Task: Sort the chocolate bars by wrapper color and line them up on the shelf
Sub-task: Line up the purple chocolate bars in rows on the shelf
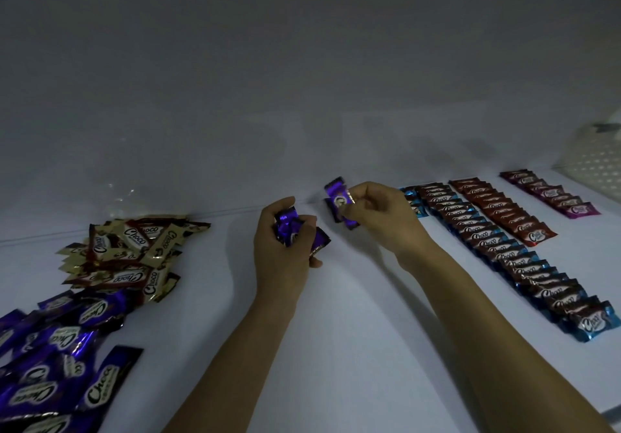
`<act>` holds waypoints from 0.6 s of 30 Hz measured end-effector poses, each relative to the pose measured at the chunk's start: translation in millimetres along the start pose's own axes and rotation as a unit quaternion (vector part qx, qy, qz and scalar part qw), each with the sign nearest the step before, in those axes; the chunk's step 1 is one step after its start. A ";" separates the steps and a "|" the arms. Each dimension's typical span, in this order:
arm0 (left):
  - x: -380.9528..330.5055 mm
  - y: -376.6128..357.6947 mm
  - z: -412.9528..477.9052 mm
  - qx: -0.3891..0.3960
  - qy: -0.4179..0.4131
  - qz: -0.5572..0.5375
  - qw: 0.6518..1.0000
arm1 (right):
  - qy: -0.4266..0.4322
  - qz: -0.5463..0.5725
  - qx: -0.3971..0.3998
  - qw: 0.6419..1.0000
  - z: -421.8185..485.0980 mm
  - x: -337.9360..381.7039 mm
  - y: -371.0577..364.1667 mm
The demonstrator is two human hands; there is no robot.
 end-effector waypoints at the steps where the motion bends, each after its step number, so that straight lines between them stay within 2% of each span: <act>1: -0.6 0.0 -0.3 0.000 -0.001 0.000 1.000 | 0.011 -0.062 0.020 0.998 0.7 -1.7 -1.2; 4: -1.1 -0.2 -0.5 0.001 0.000 -0.009 1.000 | 0.040 -0.285 0.017 0.958 4.9 -9.2 5.3; 6: -1.2 -0.1 -0.8 0.003 0.006 -0.024 1.000 | 0.042 -0.349 0.005 0.936 6.1 -11.7 11.1; 9: 0.0 3.9 0.5 -0.011 0.017 -0.049 0.999 | 0.046 -0.380 0.019 0.924 6.2 -15.8 12.3; 14: 1.2 5.2 2.1 -0.016 0.020 -0.061 0.998 | 0.043 -0.343 0.092 0.934 4.4 -19.4 9.8; 18: -0.1 3.7 1.0 -0.008 0.018 -0.060 0.998 | 0.040 -0.393 0.085 0.915 7.4 -23.0 13.0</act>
Point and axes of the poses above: each hand's wrist, its own z-axis towards the middle knuckle, its own y-axis out of the back of the hand, x = y × z, the point moved 8 cm from there along z, towards the middle knuckle, and after that the axes turned 3 degrees about -z, right-handed, at the moved point
